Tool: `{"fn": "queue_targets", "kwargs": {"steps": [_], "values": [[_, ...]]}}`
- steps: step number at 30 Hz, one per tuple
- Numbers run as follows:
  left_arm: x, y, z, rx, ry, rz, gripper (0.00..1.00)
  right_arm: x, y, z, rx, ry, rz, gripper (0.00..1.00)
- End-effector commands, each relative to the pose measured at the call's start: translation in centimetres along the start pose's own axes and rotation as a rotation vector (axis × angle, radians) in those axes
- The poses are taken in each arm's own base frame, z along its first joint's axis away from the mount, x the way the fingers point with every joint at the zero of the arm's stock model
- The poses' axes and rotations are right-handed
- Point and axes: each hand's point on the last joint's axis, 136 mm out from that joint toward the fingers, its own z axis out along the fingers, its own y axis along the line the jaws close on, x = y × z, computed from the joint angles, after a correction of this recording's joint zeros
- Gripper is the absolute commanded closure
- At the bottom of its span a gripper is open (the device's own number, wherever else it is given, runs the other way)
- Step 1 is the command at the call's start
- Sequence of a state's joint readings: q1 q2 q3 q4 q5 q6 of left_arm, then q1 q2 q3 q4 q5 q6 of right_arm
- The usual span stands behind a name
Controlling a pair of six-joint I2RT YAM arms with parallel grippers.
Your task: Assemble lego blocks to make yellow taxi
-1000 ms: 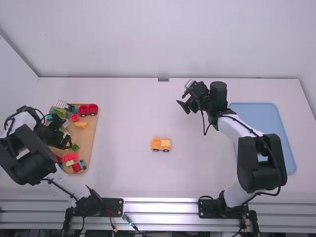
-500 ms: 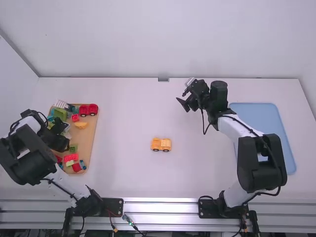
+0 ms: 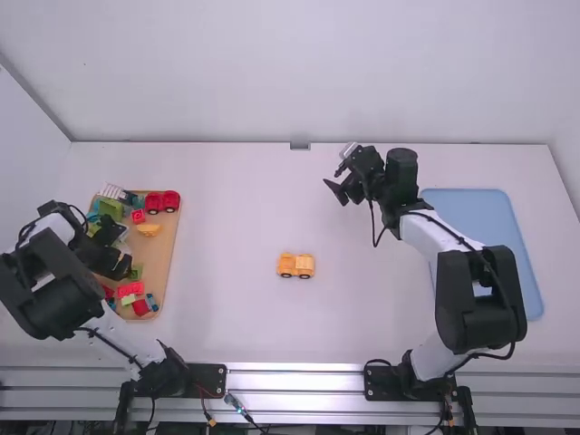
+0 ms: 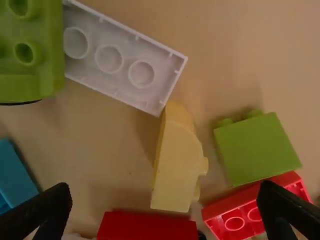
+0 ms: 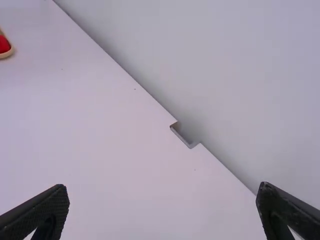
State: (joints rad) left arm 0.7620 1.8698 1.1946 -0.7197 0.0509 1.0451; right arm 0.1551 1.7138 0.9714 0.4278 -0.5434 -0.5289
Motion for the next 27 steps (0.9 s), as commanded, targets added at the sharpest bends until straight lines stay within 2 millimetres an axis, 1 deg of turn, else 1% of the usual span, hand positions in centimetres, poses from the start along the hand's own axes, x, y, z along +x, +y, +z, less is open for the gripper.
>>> {"fn": "queue_targets", "kwargs": {"steps": [1,2,3,5,7,8,9,12,14,17,19,20,22,23,27], "values": [[-0.9,-1.4,0.1,0.060,-0.060,0.067,0.01,-1.1,-0.3,-0.2,0.006,-0.022,-0.005,0.01],[-0.9,-1.5,0.1,0.064,-0.064,0.080,0.01,-1.1,-0.3,-0.2,0.006,-0.022,-0.006,0.01],[-1.0,-1.5,0.0,0.064,-0.065,0.090,0.03,-1.1,-0.3,-0.2,0.006,-0.022,-0.006,0.01],[-0.7,-1.0,0.1,0.042,-0.044,0.087,0.28,-1.1,-0.3,-0.2,0.006,-0.022,-0.006,0.01],[-0.3,-0.3,0.1,0.008,-0.017,0.051,0.49,-1.1,-0.3,-0.2,0.006,-0.022,-0.005,0.01],[-0.2,-0.1,0.1,-0.002,-0.010,0.042,0.44,-1.1,-0.3,-0.2,0.006,-0.022,-0.006,0.01],[-0.2,-0.1,0.1,-0.005,-0.007,0.040,0.42,-1.1,-0.3,-0.2,0.006,-0.022,-0.006,0.01],[0.1,0.1,0.1,-0.012,0.007,0.038,0.41,-1.1,-0.3,-0.2,0.007,-0.023,-0.006,0.01],[0.3,0.2,0.1,-0.011,0.006,0.032,0.37,-1.1,-0.3,-0.2,0.007,-0.023,-0.007,0.01],[-0.2,-0.1,0.1,0.002,-0.019,0.050,0.34,-1.1,-0.3,-0.2,0.006,-0.023,-0.006,0.01],[-0.7,-0.4,0.1,0.016,-0.044,0.071,0.38,-1.0,-0.3,-0.2,0.004,-0.019,-0.003,0.01],[-0.8,-0.6,0.2,0.023,-0.053,0.073,0.43,-0.9,-0.2,-0.2,0.002,-0.015,-0.001,0.01],[-0.8,-0.4,0.3,0.010,-0.051,0.072,0.46,-0.8,-0.2,-0.2,0.000,-0.011,0.001,0.01],[-0.6,-0.2,0.5,-0.002,-0.043,0.069,0.46,-0.7,-0.1,-0.2,-0.002,-0.009,0.001,0.01],[-0.2,-0.7,1.0,0.011,-0.033,0.071,0.46,-0.8,-0.1,-0.2,-0.002,-0.009,0.001,0.01]]}}
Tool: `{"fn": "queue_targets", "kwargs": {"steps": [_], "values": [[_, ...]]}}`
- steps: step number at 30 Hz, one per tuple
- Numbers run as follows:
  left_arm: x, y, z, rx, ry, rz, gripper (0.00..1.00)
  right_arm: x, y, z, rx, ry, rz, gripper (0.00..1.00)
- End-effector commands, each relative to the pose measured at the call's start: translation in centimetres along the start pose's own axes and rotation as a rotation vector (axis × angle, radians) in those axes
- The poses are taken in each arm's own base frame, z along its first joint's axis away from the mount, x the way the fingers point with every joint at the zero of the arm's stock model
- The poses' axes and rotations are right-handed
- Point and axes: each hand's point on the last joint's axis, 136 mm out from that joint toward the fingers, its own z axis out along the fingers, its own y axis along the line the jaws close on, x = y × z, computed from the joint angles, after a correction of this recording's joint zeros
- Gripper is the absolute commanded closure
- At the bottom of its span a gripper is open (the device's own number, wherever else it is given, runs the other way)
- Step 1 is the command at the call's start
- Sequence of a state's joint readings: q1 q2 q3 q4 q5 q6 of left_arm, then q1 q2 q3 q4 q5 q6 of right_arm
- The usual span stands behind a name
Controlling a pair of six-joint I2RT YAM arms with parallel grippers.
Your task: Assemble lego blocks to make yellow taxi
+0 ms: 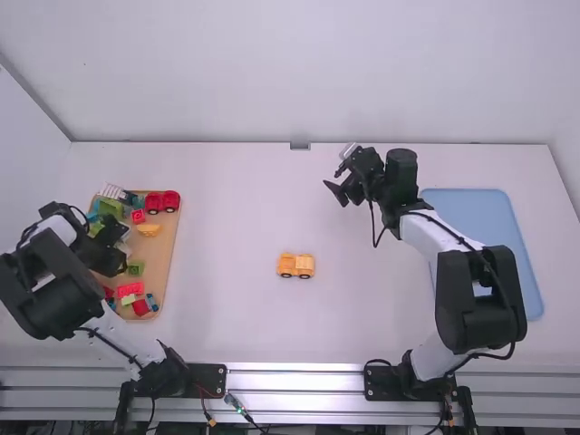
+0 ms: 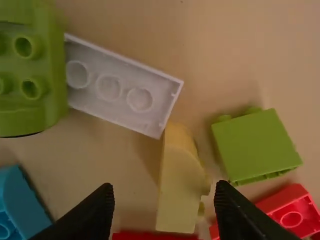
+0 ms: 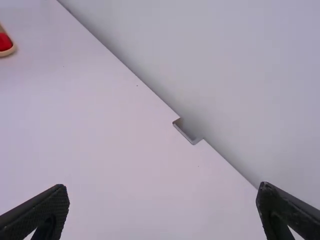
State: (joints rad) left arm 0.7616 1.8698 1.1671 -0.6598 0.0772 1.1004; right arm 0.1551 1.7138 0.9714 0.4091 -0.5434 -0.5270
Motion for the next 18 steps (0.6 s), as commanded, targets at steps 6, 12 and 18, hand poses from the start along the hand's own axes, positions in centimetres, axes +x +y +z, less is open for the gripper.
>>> {"fn": "queue_targets", "kwargs": {"steps": [6,12,18], "values": [[0.42,-0.94,1.06,0.011,-0.004,0.015,0.50,-1.10,-0.33,-0.25,0.007,-0.022,-0.011,0.01],[0.84,-0.89,1.17,0.012,-0.001,0.003,0.43,-0.83,-0.69,-0.43,0.014,-0.017,-0.002,0.01],[0.83,-0.77,1.19,0.009,-0.004,0.003,0.50,-0.79,-0.80,-0.48,0.016,-0.017,-0.001,0.01]]}}
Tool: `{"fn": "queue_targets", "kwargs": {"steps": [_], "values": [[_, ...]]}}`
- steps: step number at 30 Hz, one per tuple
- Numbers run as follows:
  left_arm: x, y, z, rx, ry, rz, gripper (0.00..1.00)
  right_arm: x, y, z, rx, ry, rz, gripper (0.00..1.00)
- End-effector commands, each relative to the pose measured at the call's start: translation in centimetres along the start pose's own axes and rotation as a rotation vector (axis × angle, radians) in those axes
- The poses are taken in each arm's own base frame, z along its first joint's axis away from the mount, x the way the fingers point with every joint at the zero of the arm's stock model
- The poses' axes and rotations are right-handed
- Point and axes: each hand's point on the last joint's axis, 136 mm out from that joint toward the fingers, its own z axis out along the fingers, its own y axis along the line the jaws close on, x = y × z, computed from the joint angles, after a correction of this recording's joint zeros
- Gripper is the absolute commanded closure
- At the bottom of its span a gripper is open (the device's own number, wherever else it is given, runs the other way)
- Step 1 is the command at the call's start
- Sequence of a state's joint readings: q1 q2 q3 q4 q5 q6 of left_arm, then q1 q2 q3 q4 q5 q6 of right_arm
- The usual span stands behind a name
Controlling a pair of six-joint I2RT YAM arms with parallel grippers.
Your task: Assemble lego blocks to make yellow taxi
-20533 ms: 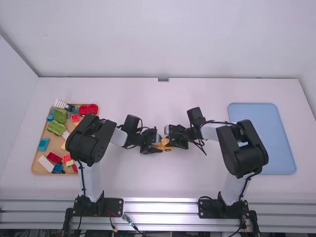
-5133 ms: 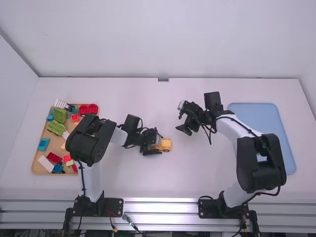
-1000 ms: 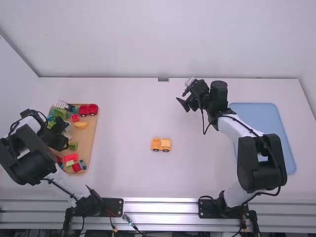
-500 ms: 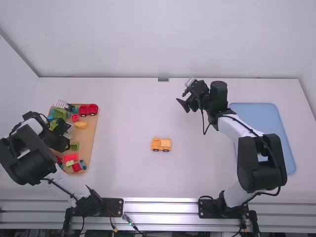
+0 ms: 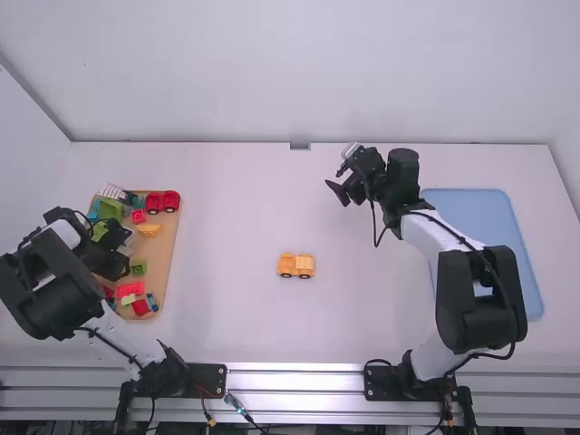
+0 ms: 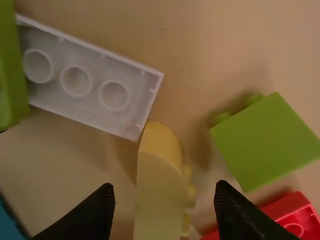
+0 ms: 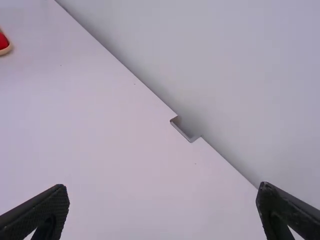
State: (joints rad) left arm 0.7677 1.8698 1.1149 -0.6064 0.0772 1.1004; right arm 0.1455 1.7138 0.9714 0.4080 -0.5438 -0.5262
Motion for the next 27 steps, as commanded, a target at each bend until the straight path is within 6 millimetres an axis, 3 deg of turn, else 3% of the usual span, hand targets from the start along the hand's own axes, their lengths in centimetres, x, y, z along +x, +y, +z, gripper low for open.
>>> {"fn": "queue_targets", "kwargs": {"steps": [1,9,18,20,21,27], "values": [[0.2,-0.1,0.2,0.006,-0.005,0.007,0.50,-1.0,-0.4,-0.3,0.008,-0.020,-0.005,0.01],[1.1,0.0,1.3,0.007,0.047,-0.005,0.52,-0.9,-0.4,-0.3,0.008,-0.018,-0.008,0.01],[0.7,-0.2,1.5,0.020,0.027,0.008,0.57,-1.0,-0.5,-0.3,0.010,-0.022,-0.010,0.01],[0.7,-0.3,1.5,0.022,0.027,0.010,0.63,-1.1,-0.5,-0.3,0.010,-0.023,-0.011,0.01],[0.6,-0.3,1.5,0.019,0.030,0.014,0.71,-1.1,-0.5,-0.3,0.010,-0.023,-0.011,0.01],[-0.1,-0.1,1.0,0.018,0.025,0.005,0.81,-1.1,-0.5,-0.3,0.010,-0.023,-0.011,0.01]]}}
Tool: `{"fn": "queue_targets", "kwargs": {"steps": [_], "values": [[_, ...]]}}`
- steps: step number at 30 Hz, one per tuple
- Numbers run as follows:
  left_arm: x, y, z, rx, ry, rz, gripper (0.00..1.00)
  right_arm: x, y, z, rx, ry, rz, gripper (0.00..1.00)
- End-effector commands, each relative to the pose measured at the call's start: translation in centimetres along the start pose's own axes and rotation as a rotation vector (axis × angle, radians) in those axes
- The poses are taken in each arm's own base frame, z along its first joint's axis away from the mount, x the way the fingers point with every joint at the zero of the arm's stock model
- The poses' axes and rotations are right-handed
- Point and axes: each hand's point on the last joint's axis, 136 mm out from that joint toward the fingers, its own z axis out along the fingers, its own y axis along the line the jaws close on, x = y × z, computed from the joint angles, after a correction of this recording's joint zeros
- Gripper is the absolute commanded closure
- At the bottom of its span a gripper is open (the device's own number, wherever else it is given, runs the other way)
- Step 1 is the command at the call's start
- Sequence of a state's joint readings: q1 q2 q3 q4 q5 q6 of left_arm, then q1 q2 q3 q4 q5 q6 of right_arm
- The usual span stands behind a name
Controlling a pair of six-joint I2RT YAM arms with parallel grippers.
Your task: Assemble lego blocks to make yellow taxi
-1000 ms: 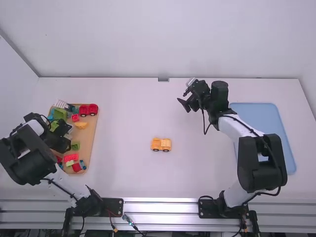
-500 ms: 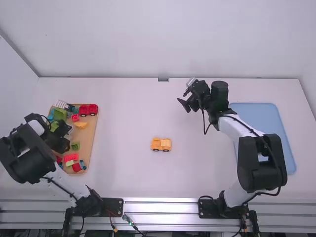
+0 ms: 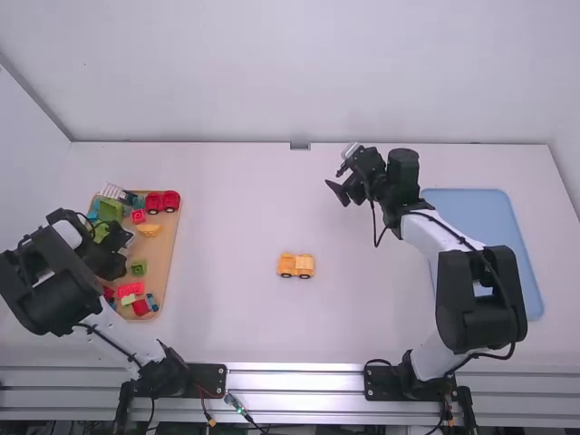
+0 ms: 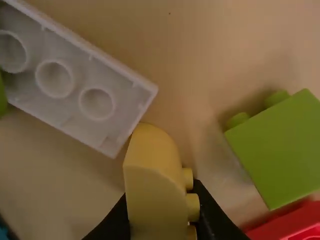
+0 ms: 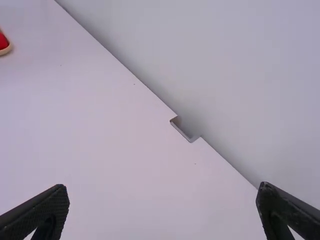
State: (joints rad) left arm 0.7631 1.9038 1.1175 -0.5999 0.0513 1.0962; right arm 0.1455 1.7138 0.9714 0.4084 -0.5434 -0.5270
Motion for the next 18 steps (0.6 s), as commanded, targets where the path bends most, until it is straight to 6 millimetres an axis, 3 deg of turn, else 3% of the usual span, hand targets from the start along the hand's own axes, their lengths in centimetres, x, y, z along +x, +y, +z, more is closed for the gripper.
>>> {"fn": "queue_targets", "kwargs": {"steps": [1,7,10,12,14,18], "values": [[-0.8,0.1,-0.6,0.013,-0.008,0.001,0.86,-1.1,-0.5,-0.3,0.010,-0.023,-0.010,0.01],[-1.7,0.4,-3.3,0.062,-0.018,-0.052,0.89,-1.5,0.4,-0.3,-0.034,-0.047,-0.009,0.01],[-3.2,-0.1,-5.6,0.123,-0.077,-0.056,0.92,-3.1,2.6,-0.2,-0.144,-0.120,-0.029,0.01],[-3.6,-0.1,-6.1,0.134,-0.094,-0.058,0.94,-3.7,3.1,-0.3,-0.164,-0.145,-0.039,0.01],[-5.2,0.1,-7.5,0.129,-0.144,-0.102,0.98,-5.0,3.8,-0.3,-0.190,-0.199,-0.072,0.01],[-7.4,0.2,-8.6,0.086,-0.187,-0.114,0.98,-5.6,4.1,0.3,-0.167,-0.199,-0.091,0.01]]}}
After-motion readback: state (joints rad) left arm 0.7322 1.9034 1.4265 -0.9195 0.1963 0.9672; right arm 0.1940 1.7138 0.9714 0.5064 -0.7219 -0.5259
